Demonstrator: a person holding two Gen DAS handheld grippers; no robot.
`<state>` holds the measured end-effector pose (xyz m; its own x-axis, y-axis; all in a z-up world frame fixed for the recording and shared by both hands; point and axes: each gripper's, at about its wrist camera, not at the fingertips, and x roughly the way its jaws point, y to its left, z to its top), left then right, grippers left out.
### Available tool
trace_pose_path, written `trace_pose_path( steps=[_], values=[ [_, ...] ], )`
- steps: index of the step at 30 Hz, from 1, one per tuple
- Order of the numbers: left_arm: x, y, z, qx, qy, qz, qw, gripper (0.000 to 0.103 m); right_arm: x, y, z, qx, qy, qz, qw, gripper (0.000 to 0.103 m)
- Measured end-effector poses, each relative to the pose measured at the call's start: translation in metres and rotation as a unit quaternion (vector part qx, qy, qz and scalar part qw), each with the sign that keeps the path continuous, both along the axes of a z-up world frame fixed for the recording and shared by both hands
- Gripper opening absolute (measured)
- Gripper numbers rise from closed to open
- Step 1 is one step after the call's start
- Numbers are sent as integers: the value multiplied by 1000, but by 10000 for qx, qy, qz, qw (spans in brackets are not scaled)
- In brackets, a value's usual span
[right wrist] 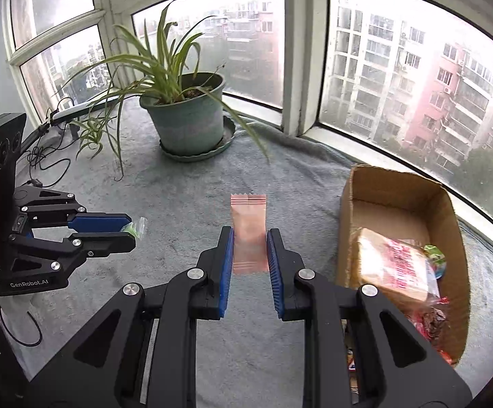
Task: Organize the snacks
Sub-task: 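Carry the green and pink candies over the box with both tools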
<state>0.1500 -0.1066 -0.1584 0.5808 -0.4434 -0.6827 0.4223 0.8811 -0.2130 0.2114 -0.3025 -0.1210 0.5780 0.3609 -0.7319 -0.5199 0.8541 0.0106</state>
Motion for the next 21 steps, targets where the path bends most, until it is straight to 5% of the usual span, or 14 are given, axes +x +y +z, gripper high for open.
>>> trace_pose_path(
  steps=[21],
  values=[
    [50, -87, 48, -89, -456, -528, 9975, 16, -2, -156, 31, -127, -387, -1694, 9847, 21]
  ],
)
